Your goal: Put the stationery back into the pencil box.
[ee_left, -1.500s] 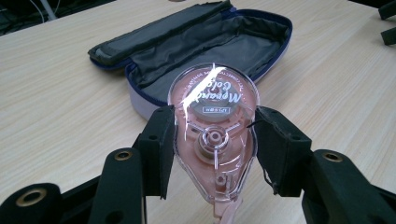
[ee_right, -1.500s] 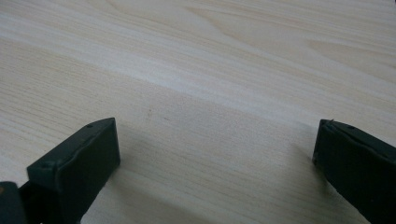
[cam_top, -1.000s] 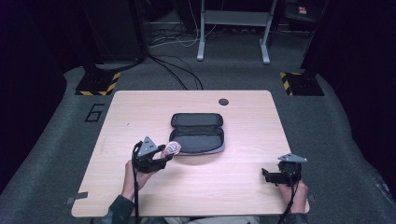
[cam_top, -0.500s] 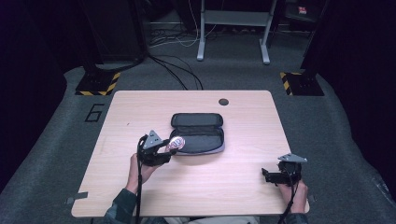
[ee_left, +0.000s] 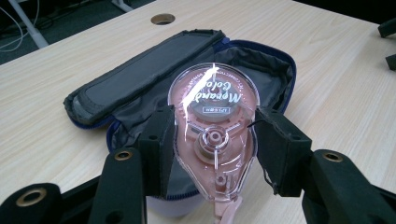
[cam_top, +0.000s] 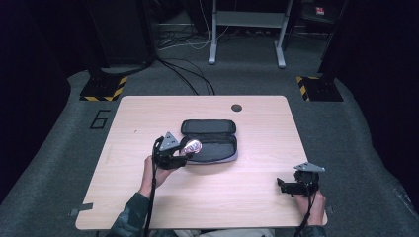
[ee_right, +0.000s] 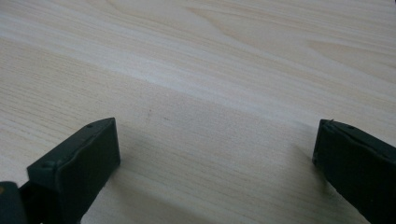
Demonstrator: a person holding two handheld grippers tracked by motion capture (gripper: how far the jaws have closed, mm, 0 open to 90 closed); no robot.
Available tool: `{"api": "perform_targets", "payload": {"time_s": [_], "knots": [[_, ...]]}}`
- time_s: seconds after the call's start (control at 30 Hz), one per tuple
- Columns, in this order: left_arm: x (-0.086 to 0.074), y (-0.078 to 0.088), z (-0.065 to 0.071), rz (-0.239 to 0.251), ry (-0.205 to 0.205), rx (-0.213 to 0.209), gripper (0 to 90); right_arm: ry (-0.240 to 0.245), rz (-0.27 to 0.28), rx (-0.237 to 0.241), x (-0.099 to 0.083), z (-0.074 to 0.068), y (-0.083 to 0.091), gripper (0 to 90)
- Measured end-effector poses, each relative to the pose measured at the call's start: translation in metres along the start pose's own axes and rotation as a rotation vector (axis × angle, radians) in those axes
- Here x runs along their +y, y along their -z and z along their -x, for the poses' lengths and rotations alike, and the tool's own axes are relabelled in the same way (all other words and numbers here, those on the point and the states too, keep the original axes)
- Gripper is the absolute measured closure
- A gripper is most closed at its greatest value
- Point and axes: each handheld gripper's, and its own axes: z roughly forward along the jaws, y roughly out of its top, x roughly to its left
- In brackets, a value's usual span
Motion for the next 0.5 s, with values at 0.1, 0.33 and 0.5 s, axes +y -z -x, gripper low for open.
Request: {"api": "perform_targets", "payload": {"time_s": [0.1,0.33,0.5], "knots": [[0.003,-0.004,-0.001,0.001,0.002,0.001,50.0,0.000,0.000,0.000,0.000,0.000,0.000,0.3],[0.008,-0.014,-0.004,-0.013,-0.003,-0.009,50.0,0.000,0.000,0.000,0.000,0.000,0.000,0.3],[0.010,-0.022,-0.005,-0.011,-0.007,-0.013,50.0,0.000,0.000,0.000,0.000,0.000,0.000,0.3]]}}
